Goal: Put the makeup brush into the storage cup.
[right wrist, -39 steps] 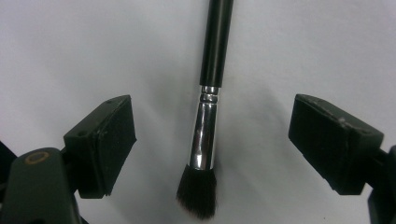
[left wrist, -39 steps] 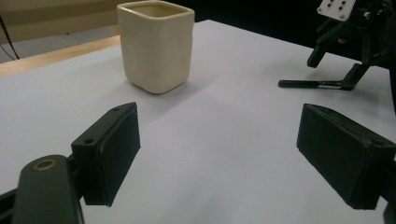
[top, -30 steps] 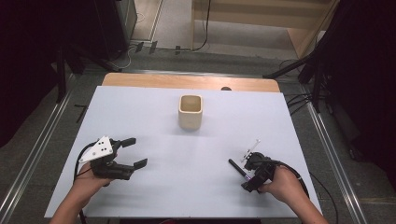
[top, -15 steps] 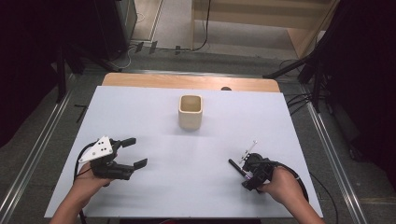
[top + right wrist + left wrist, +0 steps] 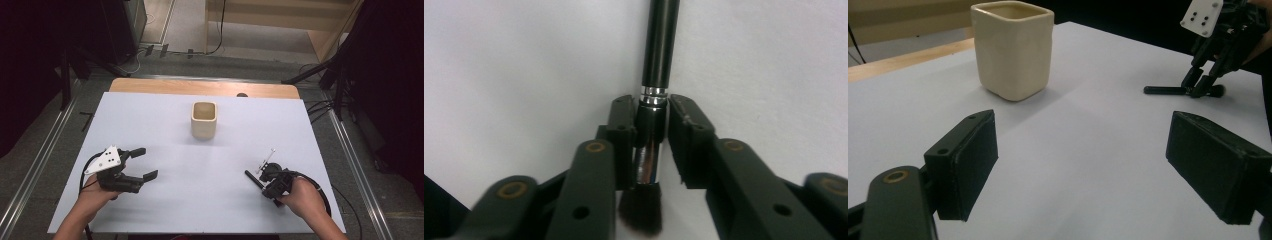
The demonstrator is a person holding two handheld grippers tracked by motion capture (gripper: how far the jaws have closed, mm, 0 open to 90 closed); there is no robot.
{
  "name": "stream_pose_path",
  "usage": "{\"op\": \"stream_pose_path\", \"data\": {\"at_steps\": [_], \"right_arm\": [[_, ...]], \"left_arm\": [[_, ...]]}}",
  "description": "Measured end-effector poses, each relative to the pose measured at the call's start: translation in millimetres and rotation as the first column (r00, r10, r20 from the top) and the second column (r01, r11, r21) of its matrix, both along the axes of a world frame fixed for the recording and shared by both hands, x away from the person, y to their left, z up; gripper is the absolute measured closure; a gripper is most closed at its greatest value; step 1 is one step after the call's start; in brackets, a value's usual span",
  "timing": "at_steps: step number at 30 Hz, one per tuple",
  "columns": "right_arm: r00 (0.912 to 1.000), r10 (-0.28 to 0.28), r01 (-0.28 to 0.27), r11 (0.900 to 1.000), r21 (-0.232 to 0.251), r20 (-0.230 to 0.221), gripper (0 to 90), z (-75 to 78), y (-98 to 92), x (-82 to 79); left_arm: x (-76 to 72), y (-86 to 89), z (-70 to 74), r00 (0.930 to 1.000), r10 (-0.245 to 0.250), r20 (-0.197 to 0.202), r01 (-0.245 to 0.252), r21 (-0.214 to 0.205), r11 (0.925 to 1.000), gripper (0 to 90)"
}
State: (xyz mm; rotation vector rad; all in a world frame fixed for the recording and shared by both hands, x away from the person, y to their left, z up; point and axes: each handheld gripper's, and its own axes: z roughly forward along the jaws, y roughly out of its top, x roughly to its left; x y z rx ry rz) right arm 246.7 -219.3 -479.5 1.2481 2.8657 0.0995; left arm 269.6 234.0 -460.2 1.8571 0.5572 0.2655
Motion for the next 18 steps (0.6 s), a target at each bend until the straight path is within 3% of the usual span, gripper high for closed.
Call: {"op": "stream_pose_path", "data": {"at_steps": [9,18], "right_arm": [[0.9996,-0.023,0.024,0.9996,0.012,-0.017,77.3,0.4,-2.6,2.5],[0.9983,-0.053,0.055,0.9952,0.082,-0.022,77.5,6.3,-10.6,5.6]], "left_arm": [[-0.3,-0.7,-0.4,1.0000,-0.005,-0.003,0.005,0.000,1.0000,14.4],[-0.3,-0.9,-0.4,1.0000,-0.004,-0.006,0.004,0.000,1.0000,14.4]]}}
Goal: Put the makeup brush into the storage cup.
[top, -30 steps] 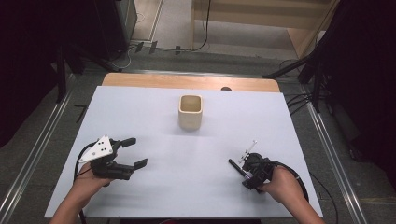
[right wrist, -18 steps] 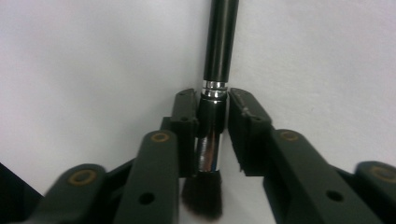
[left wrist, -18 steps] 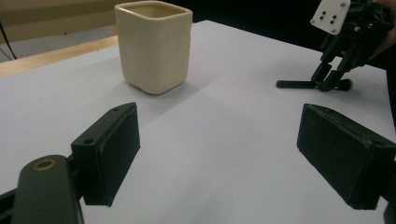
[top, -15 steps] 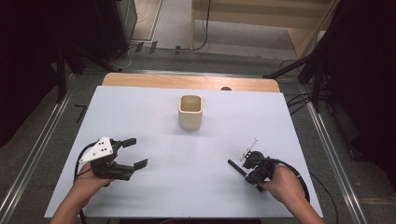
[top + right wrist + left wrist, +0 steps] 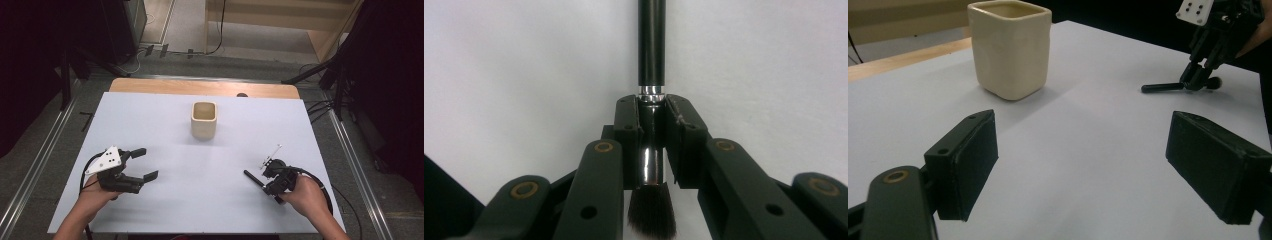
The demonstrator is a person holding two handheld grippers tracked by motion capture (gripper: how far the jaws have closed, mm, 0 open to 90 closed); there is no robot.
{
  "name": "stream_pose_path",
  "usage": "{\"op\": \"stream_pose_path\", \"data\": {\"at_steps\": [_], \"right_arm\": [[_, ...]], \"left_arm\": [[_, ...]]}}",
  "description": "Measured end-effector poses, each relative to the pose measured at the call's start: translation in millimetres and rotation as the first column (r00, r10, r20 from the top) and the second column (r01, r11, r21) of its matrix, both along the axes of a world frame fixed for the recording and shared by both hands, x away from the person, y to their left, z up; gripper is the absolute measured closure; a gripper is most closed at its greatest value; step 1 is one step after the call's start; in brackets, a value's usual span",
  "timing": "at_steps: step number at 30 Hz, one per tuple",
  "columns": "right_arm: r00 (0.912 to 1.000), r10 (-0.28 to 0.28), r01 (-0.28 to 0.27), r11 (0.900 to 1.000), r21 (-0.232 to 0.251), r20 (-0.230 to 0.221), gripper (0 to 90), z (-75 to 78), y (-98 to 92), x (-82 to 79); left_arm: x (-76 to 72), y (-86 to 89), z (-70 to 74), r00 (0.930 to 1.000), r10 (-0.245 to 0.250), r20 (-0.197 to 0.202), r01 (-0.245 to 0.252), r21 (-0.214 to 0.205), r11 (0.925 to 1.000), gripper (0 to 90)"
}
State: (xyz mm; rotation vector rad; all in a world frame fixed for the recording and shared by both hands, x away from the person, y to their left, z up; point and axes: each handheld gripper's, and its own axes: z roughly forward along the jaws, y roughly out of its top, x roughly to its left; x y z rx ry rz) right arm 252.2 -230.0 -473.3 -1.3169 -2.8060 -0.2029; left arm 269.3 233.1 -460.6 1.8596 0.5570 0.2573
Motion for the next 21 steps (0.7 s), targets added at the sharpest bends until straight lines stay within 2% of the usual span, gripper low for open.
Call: {"op": "stream_pose_path", "data": {"at_steps": [4,9,14,16,21], "right_arm": [[0.9995,-0.020,0.019,0.9979,0.062,0.023,77.4,9.1,-5.0,2.2],[0.9964,-0.043,0.032,0.9886,0.147,0.073,77.5,19.9,-10.4,4.8],[0.9915,-0.062,0.033,0.9690,0.245,0.115,77.5,26.2,-13.7,7.6],[0.9898,-0.068,0.034,0.9643,0.263,0.125,77.5,27.8,-13.6,9.1],[0.9833,-0.068,0.008,0.9428,0.333,0.169,77.5,31.6,-13.6,13.3]], "left_arm": [[-0.3,-0.4,0.2,1.0000,-0.002,0.000,0.002,-0.002,1.0000,14.4],[-0.4,-0.5,0.5,1.0000,-0.004,-0.002,0.004,-0.003,1.0000,14.4],[-0.3,-1.0,0.5,1.0000,-0.007,-0.005,0.007,-0.004,1.0000,14.4],[-0.4,-1.4,0.5,0.9999,-0.011,-0.007,0.011,-0.003,0.9999,14.4],[-0.1,-1.6,0.5,0.9998,-0.013,-0.014,0.013,-0.005,0.9999,14.4]]}}
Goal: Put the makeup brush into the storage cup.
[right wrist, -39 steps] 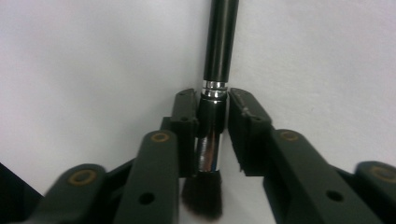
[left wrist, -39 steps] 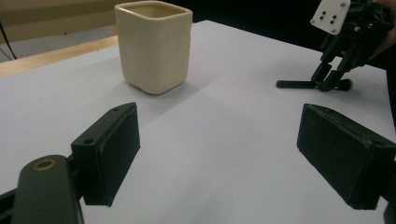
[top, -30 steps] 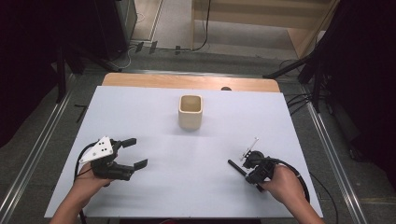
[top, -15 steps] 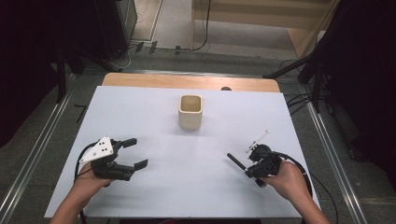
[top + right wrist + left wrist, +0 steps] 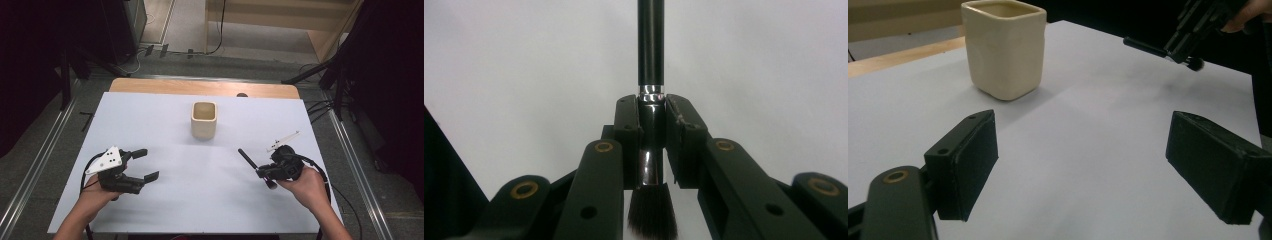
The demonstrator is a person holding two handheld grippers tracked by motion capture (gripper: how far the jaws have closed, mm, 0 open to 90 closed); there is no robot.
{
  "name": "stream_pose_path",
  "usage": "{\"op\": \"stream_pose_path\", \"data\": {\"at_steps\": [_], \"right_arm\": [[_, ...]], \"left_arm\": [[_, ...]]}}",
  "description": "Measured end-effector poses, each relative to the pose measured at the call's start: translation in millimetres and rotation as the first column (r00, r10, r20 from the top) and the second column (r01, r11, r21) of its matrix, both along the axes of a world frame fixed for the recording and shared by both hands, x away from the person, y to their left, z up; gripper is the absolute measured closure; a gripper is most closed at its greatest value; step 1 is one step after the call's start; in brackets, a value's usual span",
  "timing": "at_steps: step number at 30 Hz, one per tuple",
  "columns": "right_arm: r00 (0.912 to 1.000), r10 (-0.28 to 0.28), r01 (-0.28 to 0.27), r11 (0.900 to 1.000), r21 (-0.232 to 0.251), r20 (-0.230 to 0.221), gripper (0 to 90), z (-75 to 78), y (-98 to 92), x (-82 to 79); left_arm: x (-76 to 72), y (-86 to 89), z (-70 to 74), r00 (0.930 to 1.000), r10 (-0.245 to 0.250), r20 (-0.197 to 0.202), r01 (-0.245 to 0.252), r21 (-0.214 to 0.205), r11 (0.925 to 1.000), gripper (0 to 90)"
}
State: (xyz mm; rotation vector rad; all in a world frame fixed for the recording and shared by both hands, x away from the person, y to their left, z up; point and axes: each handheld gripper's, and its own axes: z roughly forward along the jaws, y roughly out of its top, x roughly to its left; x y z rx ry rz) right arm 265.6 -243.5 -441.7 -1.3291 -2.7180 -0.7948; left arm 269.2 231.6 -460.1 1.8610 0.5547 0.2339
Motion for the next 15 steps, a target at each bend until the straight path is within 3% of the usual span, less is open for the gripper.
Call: {"op": "stream_pose_path", "data": {"at_steps": [8,15], "right_arm": [[0.9956,-0.002,-0.008,0.9941,0.108,0.093,77.5,4.8,1.1,5.7],[0.9811,-0.003,-0.042,0.9721,0.231,0.194,77.5,9.0,2.4,10.4]], "left_arm": [[0.2,-0.5,0.7,0.9999,-0.003,-0.016,0.003,-0.007,1.0000,14.5],[0.5,-1.5,2.3,0.9997,-0.008,-0.023,0.008,-0.009,0.9999,15.0]]}}
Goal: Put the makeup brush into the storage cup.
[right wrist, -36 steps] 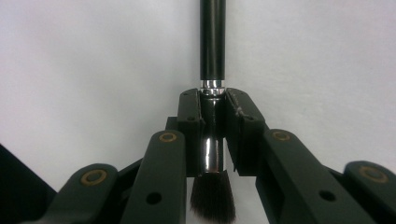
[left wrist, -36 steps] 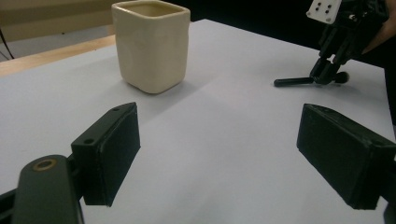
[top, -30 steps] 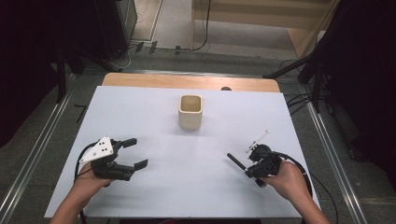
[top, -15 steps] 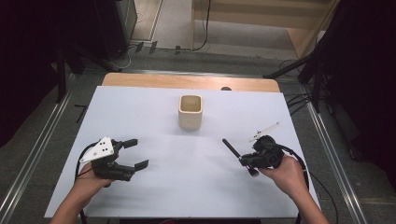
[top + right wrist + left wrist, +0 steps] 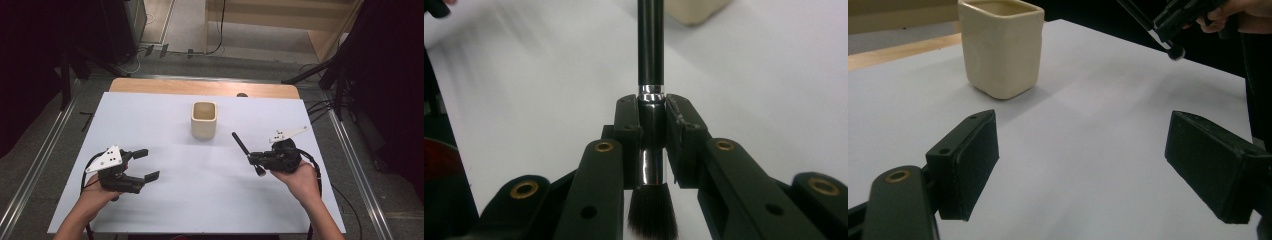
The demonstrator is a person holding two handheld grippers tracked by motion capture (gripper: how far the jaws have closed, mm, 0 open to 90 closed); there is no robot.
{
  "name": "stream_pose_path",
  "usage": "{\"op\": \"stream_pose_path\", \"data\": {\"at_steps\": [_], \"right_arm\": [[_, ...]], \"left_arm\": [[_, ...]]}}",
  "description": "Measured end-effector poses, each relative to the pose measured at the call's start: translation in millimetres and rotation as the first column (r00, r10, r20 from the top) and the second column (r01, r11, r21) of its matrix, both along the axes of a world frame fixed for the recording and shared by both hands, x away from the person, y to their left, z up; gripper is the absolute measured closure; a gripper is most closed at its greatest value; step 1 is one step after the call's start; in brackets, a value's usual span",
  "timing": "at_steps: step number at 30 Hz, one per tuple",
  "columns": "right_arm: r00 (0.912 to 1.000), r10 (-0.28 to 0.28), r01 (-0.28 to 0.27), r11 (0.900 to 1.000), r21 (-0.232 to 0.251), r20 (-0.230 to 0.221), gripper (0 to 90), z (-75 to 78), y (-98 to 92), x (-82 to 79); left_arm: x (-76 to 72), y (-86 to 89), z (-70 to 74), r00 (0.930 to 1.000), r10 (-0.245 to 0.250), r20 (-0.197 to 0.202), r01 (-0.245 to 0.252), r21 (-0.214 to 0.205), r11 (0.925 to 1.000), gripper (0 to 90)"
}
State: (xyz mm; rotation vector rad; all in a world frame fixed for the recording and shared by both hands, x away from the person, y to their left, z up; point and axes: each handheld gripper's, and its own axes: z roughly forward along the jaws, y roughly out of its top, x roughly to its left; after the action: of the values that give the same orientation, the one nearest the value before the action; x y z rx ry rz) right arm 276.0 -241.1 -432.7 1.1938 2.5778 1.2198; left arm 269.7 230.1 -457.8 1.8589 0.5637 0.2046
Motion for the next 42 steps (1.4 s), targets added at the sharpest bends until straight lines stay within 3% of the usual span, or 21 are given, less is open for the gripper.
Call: {"op": "stream_pose_path", "data": {"at_steps": [5,11,14,20,27,31,37,42], "right_arm": [[0.9979,0.017,-0.022,0.9975,0.068,0.062,77.5,-2.7,2.0,2.3],[0.9918,0.010,-0.033,0.9833,0.179,0.127,77.5,-4.9,-1.9,1.4],[0.9887,0.013,-0.042,0.9804,0.193,0.149,77.5,-5.3,-2.6,-0.2],[0.9849,0.037,-0.063,0.9859,0.155,0.169,77.5,-7.4,4.3,-2.4],[0.9808,0.062,-0.090,0.9847,0.149,0.185,77.5,-6.8,10.2,-1.4],[0.9816,0.083,-0.105,0.9868,0.123,0.172,77.5,-5.5,15.9,0.1],[0.9766,0.143,-0.148,0.9889,0.017,0.161,77.5,-2.6,25.8,-0.6],[0.9707,0.198,-0.191,0.9798,-0.058,0.137,77.5,-1.4,34.7,1.7]], "left_arm": [[2.4,-2.1,1.8,0.9997,-0.002,-0.023,0.002,0.003,1.0000,15.3],[3.9,-4.0,3.4,0.9995,-0.010,-0.031,0.011,0.015,0.9998,15.3],[3.2,-6.2,4.5,0.9989,-0.031,-0.034,0.031,0.012,0.9994,15.0],[3.7,-9.5,6.8,0.9971,-0.052,-0.056,0.052,-0.003,0.9986,14.2],[6.3,-14.3,9.3,0.9958,-0.044,-0.080,0.043,-0.010,0.9990,14.2],[7.4,-18.3,11.6,0.9930,-0.044,-0.109,0.047,0.023,0.9986,15.3],[10.7,-20.5,18.9,0.9905,-0.045,-0.130,0.051,0.044,0.9977,15.2],[13.7,-25.8,25.3,0.9889,-0.058,-0.137,0.067,0.062,0.9958,16.3]]}}
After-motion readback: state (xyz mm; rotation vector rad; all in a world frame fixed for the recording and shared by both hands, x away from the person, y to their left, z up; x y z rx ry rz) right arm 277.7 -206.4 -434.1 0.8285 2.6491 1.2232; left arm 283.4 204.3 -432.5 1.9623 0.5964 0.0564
